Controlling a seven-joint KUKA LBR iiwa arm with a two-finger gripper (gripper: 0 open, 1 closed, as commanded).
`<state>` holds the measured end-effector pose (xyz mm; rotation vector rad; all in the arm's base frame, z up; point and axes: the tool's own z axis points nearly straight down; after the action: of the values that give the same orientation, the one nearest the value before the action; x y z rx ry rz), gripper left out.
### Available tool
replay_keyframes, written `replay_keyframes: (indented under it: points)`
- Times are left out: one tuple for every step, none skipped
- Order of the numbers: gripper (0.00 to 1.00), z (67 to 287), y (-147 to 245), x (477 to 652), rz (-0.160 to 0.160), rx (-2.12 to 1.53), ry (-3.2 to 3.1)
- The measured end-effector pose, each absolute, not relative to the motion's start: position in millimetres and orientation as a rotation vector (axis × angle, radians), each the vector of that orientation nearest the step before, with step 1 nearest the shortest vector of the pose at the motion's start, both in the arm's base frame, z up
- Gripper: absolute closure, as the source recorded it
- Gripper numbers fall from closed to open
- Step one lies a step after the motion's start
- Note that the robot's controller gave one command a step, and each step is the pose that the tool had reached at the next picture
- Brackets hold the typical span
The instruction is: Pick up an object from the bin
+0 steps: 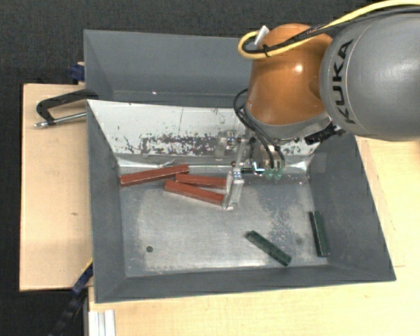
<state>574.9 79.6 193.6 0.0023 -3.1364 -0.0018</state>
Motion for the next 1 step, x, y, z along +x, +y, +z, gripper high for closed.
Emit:
replay_keyframes:
  points:
    - [0.0, 198.2, 79.2, 576.7, -0.003, 0.0, -3.145]
